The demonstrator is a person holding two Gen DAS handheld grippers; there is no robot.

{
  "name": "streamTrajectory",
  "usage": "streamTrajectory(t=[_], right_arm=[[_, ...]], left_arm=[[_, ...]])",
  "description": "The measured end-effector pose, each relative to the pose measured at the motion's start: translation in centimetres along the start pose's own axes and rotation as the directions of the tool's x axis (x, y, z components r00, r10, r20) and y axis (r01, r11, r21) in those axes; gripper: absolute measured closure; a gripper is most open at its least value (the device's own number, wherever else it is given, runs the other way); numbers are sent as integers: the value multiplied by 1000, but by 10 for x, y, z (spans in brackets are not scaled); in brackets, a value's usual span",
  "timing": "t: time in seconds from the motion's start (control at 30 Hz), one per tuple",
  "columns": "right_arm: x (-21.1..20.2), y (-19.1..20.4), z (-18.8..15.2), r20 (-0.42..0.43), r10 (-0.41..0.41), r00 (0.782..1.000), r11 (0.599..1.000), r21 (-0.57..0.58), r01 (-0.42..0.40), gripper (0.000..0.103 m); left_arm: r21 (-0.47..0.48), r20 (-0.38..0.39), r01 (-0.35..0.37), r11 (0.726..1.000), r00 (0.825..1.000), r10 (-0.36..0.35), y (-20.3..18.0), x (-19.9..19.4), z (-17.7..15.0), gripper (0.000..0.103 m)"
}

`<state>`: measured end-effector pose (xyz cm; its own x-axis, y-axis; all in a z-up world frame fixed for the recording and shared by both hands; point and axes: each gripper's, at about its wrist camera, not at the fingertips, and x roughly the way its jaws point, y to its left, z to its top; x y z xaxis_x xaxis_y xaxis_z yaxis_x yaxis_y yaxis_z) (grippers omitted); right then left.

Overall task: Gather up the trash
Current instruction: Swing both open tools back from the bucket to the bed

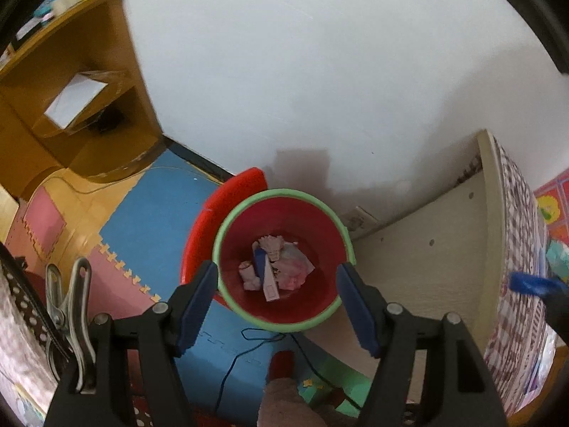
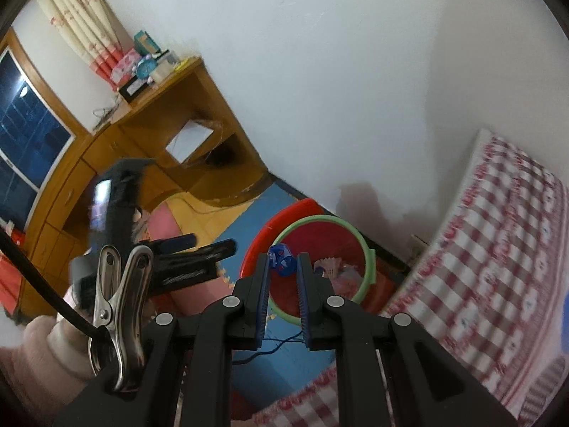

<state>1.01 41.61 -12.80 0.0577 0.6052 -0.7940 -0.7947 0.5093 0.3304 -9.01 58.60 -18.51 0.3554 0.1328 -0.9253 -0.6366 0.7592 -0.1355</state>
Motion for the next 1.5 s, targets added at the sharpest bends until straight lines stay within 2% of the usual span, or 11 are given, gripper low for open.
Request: streamTrajectory(t=[0.27, 0.33, 0.37, 0.4, 0.53, 0.73, 0.87, 1.07, 1.3, 1.5], right_arm=[[50, 10, 15, -62, -21, 998, 999, -37, 19, 87], [54, 8, 18, -54, -21, 998, 999, -27, 20, 82], [55, 8, 19, -46, -20, 999, 1000, -23, 19, 75], [55, 9, 20, -40, -19, 999, 1000, -23, 18, 73], [51, 12, 21, -18, -13, 1000, 1000, -20, 13, 72], [37, 20, 15, 2, -5, 1000, 999, -32, 5, 72], [20, 25, 7, 45, -13, 999, 1000, -22, 14, 72], [-5, 38, -6, 80, 32, 996, 999, -9, -31, 72], [-41, 44, -30, 118, 67, 991, 998, -14, -66, 72], [-79, 43, -61, 145, 67, 987, 998, -9, -66, 72]], left_arm=[[-84, 18, -18, 996, 1000, 20, 33, -26, -14, 30], [-97, 20, -18, 995, 1000, 20, 39, -30, -17, 30], [-100, 19, -19, 995, 1000, 21, 41, -31, -18, 30], [-103, 19, -20, 994, 1000, 22, 43, -32, -18, 30], [-123, 25, -25, 992, 999, 28, 50, -39, -21, 30], [-118, 33, -24, 993, 999, 28, 47, -46, -21, 30], [-103, 40, -21, 994, 999, 25, 40, -51, -20, 30], [-85, 52, -29, 996, 998, 34, 33, -62, -19, 30], [-77, 86, -45, 996, 995, 52, 21, -84, -28, 30], [-62, 115, -52, 997, 992, 59, 6, -105, -43, 30]])
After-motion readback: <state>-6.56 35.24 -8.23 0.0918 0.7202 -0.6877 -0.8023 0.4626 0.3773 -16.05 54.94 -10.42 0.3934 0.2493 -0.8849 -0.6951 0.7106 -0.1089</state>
